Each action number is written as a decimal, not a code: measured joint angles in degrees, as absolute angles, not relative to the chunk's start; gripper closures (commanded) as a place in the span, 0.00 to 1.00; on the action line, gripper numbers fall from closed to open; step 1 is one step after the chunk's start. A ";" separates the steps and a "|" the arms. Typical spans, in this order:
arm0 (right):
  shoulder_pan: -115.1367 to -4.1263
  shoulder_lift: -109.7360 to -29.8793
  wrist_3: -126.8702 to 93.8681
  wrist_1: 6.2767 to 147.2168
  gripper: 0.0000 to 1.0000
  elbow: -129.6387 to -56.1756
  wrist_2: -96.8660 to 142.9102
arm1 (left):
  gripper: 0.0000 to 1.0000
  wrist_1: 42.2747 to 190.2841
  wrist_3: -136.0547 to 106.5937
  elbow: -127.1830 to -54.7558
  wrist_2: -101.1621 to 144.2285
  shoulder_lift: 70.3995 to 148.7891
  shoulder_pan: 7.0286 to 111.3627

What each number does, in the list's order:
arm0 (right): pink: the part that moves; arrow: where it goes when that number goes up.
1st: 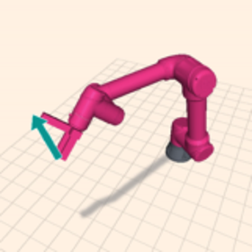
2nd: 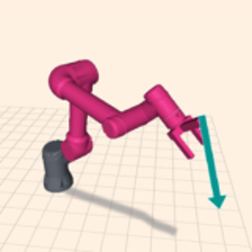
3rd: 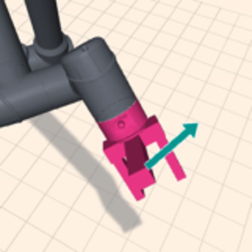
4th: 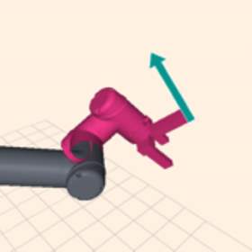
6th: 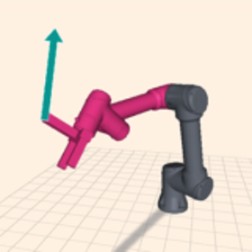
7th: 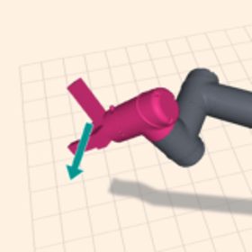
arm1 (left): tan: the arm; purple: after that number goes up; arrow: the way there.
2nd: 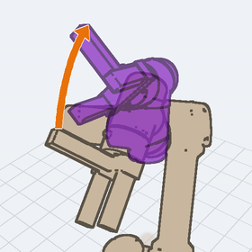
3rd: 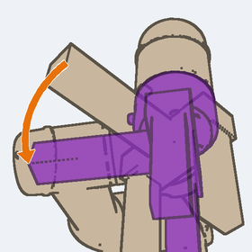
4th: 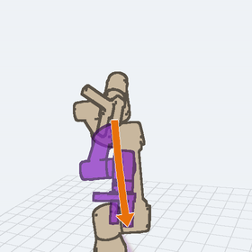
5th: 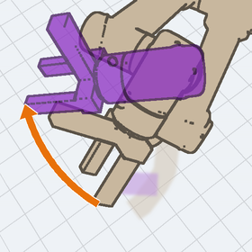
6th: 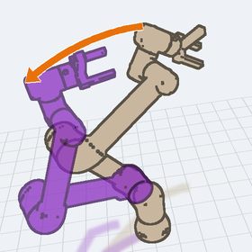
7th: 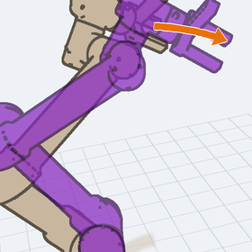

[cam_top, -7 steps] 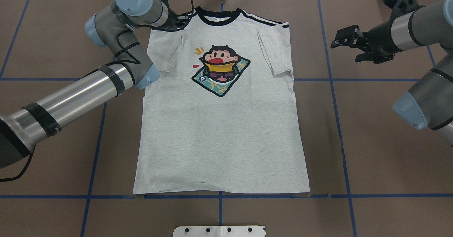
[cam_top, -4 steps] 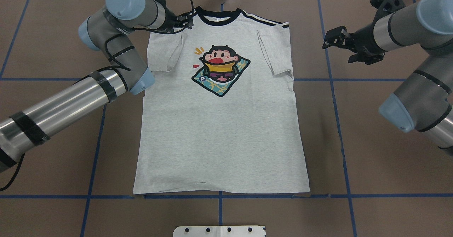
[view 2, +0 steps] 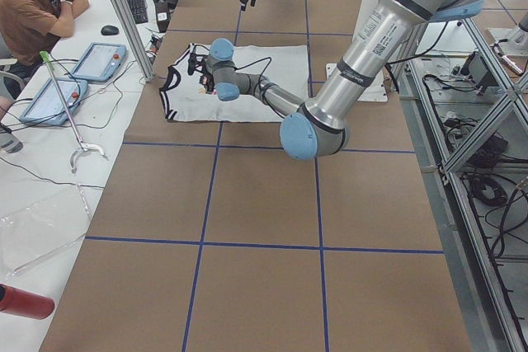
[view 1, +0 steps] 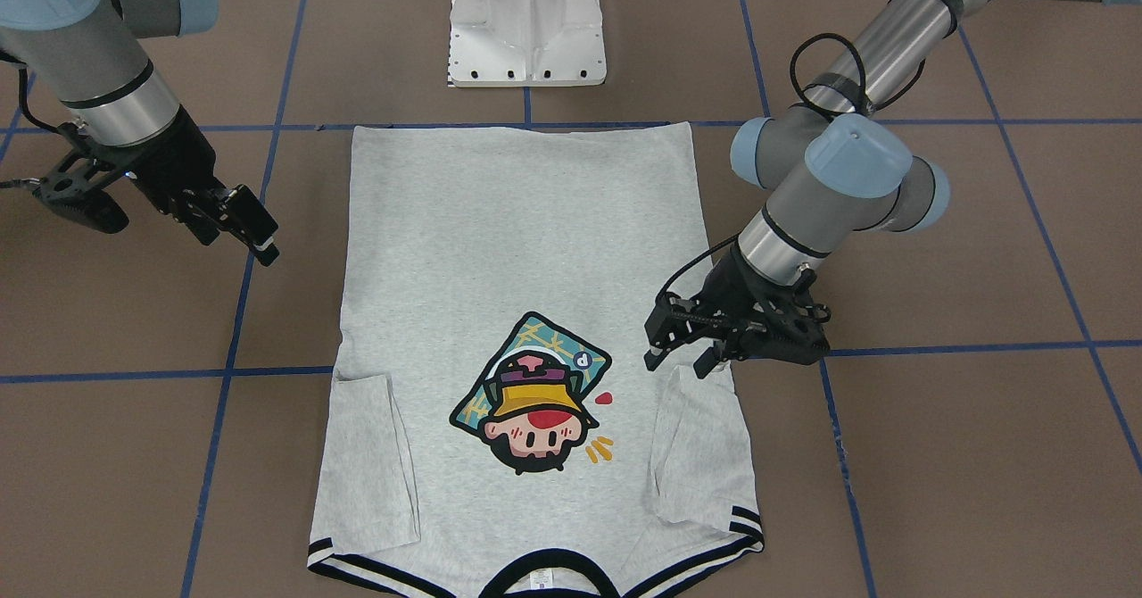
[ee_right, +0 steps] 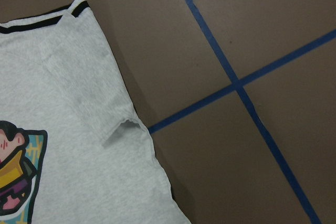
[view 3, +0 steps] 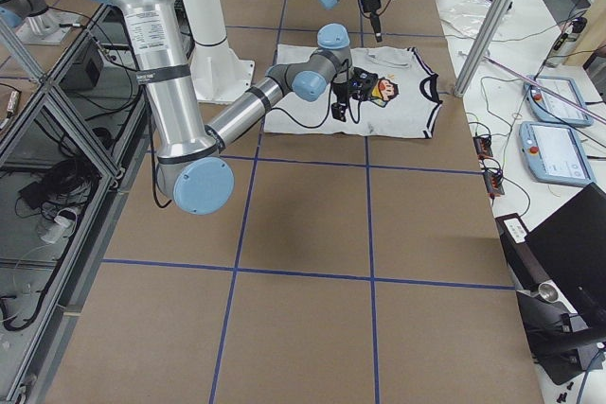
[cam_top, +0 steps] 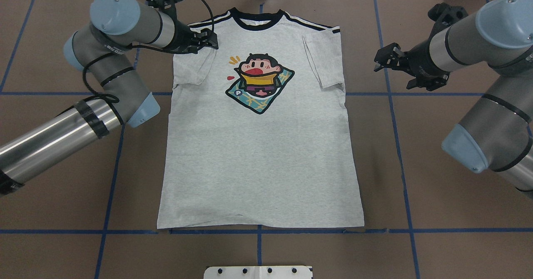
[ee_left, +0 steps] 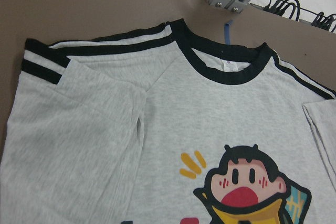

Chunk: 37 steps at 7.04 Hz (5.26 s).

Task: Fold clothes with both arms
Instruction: 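Fold the sleeve nearest the left gripper inward toward the shirt center, then move the right gripper to the hem corner nearest the robot and grasp, then move the left gripper to the other hem corner and grasp it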

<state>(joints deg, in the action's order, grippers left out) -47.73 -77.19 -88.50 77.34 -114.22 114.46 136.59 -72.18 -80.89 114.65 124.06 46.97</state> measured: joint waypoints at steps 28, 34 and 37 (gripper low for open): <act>-8.37 -87.02 -136.47 79.54 1.00 -120.56 90.57 | 0.20 121.71 -73.31 -110.37 115.75 107.98 42.09; -10.70 -86.70 -136.21 82.10 1.00 -123.76 91.75 | 0.20 121.71 -74.54 -110.67 115.79 105.93 41.09; -10.64 -86.24 -136.00 84.05 1.00 -125.16 94.25 | 0.21 121.60 -84.89 -111.68 110.79 101.62 31.65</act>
<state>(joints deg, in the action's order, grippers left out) -10.64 -86.24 -136.00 84.05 -125.16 94.25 121.60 -84.89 -111.68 110.79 101.62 31.65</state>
